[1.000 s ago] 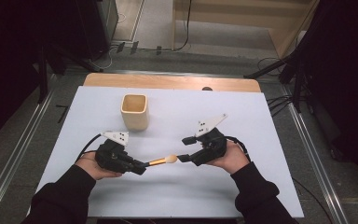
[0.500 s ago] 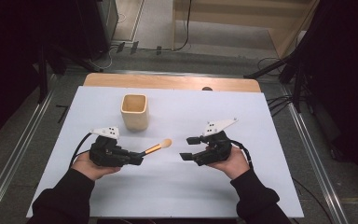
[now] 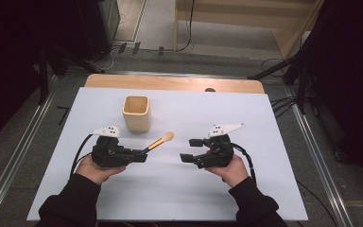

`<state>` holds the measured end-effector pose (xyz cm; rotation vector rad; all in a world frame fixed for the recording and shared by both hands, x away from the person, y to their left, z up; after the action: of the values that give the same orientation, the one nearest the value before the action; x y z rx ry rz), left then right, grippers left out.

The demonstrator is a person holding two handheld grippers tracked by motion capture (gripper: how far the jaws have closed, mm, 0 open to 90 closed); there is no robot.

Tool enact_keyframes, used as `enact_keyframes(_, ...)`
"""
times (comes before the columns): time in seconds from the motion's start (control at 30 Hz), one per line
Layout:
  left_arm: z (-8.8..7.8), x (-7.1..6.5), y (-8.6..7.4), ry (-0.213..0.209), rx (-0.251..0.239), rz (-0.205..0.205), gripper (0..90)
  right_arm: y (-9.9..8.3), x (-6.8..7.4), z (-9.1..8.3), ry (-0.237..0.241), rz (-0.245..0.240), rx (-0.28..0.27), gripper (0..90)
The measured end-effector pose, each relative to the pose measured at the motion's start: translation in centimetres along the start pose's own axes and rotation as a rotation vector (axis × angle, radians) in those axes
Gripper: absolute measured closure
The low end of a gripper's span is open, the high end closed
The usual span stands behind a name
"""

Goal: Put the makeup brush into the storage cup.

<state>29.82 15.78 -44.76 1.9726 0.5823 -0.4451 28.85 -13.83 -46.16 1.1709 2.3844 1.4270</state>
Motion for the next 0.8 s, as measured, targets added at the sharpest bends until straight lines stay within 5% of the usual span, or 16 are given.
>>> enact_keyframes(0.13, 0.3, -0.3, 0.3, 0.017, -0.029, 0.014, 79.5, -0.1, 0.2, -0.1, 0.055, 0.033, -0.024, 22.2)
enact_keyframes(0.3, 0.5, -0.6, 0.8, 0.016, -0.088, 0.011, 79.5, 0.1, 0.8, -0.1, 0.057, 0.079, -0.068, 21.3)
enact_keyframes(0.47, 1.0, -0.9, 1.1, 0.016, -0.122, 0.008, 79.5, 0.3, 1.1, 0.1, 0.051, 0.083, -0.085, 18.4)
enact_keyframes(0.53, 1.1, -0.9, 1.3, 0.011, -0.145, 0.005, 79.4, 0.3, 1.3, 0.2, 0.088, 0.079, -0.081, 19.0)
enact_keyframes(0.63, 1.3, -1.1, 1.3, 0.015, -0.153, 0.013, 79.5, 0.3, 1.4, 0.2, 0.048, 0.079, -0.105, 17.4)
enact_keyframes(0.8, 1.6, -1.5, 1.2, 0.016, -0.173, 0.020, 79.5, 0.6, 1.4, 0.2, 0.058, 0.138, -0.148, 22.4)
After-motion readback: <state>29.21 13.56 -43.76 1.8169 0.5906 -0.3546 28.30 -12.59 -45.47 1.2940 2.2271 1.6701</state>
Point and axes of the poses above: each handheld gripper's, and its own axes: z roughly forward along the jaws, y roughly out of its top, x roughly to its left, the point moved 3 cm from there along z, roughly forward along the jaws, and after that the axes turned 13 degrees about -y, right-handed, at the moved point
